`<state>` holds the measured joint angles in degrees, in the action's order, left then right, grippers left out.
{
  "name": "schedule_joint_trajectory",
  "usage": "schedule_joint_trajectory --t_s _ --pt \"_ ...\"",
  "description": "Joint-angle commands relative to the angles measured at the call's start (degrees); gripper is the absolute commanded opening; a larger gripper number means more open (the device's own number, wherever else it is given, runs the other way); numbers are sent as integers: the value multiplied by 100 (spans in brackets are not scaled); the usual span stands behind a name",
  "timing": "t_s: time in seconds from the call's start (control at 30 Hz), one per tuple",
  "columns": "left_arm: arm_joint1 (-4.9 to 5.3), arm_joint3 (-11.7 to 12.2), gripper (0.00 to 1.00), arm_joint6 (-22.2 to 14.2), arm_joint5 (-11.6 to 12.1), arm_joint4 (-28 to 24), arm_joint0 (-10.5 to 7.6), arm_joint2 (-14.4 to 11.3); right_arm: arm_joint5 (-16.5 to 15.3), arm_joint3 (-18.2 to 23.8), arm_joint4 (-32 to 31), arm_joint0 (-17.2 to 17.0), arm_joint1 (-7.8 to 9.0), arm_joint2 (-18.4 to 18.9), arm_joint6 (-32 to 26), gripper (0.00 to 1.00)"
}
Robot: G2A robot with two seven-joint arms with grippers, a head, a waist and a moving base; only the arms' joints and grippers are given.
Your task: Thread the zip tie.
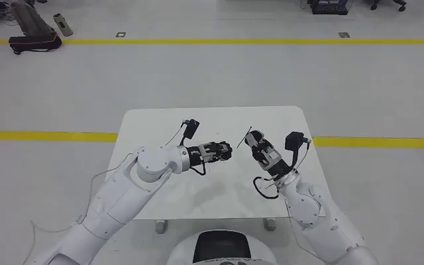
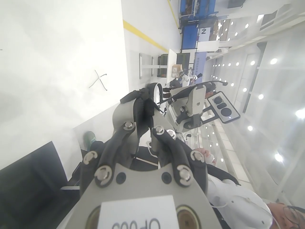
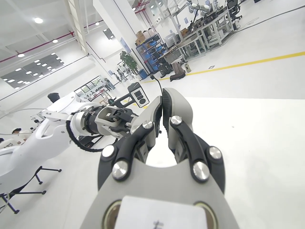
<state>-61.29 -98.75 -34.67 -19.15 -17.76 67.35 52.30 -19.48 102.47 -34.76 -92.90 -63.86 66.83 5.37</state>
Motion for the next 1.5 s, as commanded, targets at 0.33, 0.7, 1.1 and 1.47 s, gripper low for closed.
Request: schedule_joint_trajectory --t_s 0.33,0.7,1.1,1.47 --pt "0 0 0 0 0 0 0 0 0 -199 102 266 132 -336 216 0" --pt "0 0 0 0 0 0 0 0 0 -259 171 357 253 -502 341 0" --pt "0 0 0 0 0 0 0 0 0 -316 195 417 348 -644 591 0" --pt "0 0 0 0 0 0 0 0 0 -401 211 494 411 -771 724 0"
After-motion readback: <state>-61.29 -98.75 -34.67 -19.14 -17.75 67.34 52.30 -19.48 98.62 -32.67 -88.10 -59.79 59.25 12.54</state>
